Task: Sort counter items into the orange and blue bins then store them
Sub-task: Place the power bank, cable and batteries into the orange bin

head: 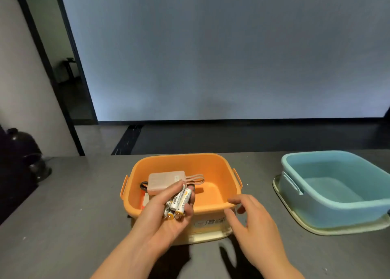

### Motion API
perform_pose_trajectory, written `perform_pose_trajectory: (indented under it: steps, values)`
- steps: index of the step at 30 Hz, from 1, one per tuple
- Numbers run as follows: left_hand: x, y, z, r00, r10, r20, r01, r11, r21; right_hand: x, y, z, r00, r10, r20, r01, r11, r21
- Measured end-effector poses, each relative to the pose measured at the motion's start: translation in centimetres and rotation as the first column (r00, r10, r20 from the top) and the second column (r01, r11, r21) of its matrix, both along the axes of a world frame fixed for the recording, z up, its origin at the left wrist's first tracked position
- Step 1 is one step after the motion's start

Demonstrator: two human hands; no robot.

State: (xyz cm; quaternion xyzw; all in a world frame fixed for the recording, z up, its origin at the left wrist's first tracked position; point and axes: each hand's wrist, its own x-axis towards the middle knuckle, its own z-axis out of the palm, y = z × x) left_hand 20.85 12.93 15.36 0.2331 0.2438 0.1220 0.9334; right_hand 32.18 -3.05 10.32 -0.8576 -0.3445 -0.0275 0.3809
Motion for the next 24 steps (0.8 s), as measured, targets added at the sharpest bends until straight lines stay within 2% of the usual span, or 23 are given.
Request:
perform_pose_trajectory:
  steps: [5,10,14,16,19,22,24]
  values:
    - [7.0,2.8,1.0,0.984,-0.086,-0.153,0.118,0.97,0.212,1.7,1.0,1.6,0.999,-0.042,-0.004,0.042,0.999,0.016]
    - [13.8,4.0,-3.1,0.875,-0.274,-0.4,0.38,0.899,0.217,2.7,0.7,1.5,0.994,-0.105,-0.008,0.105,0.993,0.057]
    - [18.1,4.7,-7.2,0.799,-0.329,-0.504,0.463,0.871,0.164,3.5,0.2,1.2,0.985,-0.172,0.028,0.167,0.979,0.118]
    - [19.9,4.7,-8.9,0.776,-0.303,-0.554,0.48,0.852,0.208,4.0,0.0,0.8,0.982,-0.185,0.046,0.177,0.974,0.138]
    - [21.7,4.1,-11.3,0.763,-0.142,-0.631,0.47,0.792,0.39,4.6,0.2,0.2,0.983,-0.177,0.039,0.171,0.977,0.127]
    - [22.3,3.9,-12.8,0.811,-0.007,-0.585,0.378,0.769,0.515,5.1,0.6,-0.6,0.988,-0.157,0.007,0.155,0.98,0.124]
    - [22.4,4.1,-13.3,0.829,0.013,-0.56,0.359,0.755,0.549,5.3,0.9,-0.9,0.99,-0.141,0.007,0.139,0.982,0.128]
